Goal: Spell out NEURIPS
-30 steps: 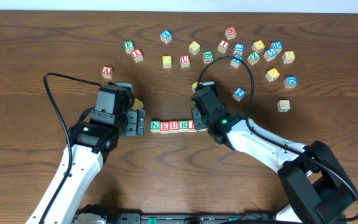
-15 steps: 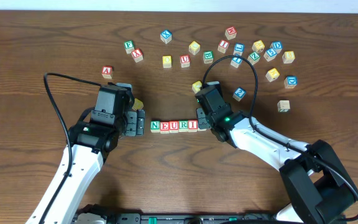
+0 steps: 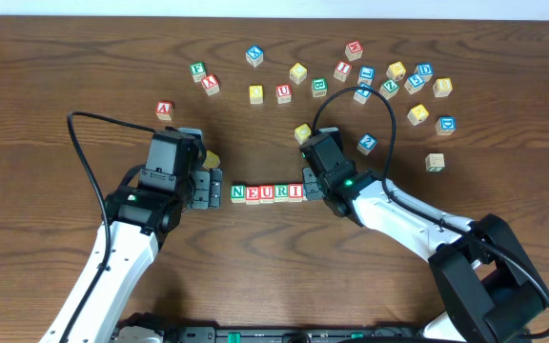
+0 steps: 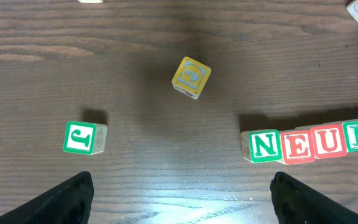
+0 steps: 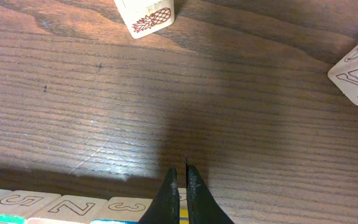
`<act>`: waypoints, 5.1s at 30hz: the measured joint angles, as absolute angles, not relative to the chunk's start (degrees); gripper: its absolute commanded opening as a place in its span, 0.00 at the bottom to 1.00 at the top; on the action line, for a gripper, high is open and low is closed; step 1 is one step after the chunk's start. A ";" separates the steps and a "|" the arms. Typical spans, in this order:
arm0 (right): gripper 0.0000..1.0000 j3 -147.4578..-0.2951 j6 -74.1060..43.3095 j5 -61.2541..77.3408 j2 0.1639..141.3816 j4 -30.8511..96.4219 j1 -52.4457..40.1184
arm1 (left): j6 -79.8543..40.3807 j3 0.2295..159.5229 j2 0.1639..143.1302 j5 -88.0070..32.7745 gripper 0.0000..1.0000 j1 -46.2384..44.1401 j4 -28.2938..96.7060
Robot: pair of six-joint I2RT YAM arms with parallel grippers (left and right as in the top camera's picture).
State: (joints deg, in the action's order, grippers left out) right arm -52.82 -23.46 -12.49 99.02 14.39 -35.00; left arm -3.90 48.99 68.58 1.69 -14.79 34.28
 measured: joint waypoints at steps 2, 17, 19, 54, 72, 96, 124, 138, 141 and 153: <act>0.01 -52.82 -23.51 -12.49 99.02 14.61 -35.00 | -3.88 48.99 68.58 1.69 0.90 -14.79 34.28; 0.01 -52.82 -24.16 -12.49 99.02 15.81 -35.00 | -3.88 48.99 68.58 1.69 0.89 -14.79 34.30; 0.01 -52.82 -24.16 -12.49 99.02 15.84 -35.00 | -3.88 48.99 68.58 1.69 0.90 -14.79 34.30; 0.01 -52.82 -24.99 -13.74 99.02 12.53 -35.00 | -3.88 48.99 68.58 1.69 0.90 -14.79 34.30; 0.01 -52.86 -26.68 -17.69 99.11 21.04 -29.47 | -3.88 48.99 68.58 1.69 0.90 -14.79 34.35; 0.01 -52.86 -29.15 -8.25 99.50 24.53 -29.47 | -3.88 48.99 68.58 1.69 0.90 -14.79 34.33; 0.01 -52.86 -29.39 -6.57 99.50 24.60 -30.52 | -3.88 48.99 68.58 1.69 0.90 -14.79 34.33; 0.01 -52.86 -29.50 -5.74 99.50 24.51 -30.52 | -3.88 48.99 68.58 1.69 0.90 -14.79 34.33; 0.01 -52.86 -29.54 -5.61 99.50 24.45 -30.52 | -3.88 48.99 68.58 1.69 0.90 -14.79 34.35; 0.01 -52.86 -29.54 -5.34 99.50 23.68 -31.86 | -3.88 48.99 68.58 1.69 0.90 -14.79 34.35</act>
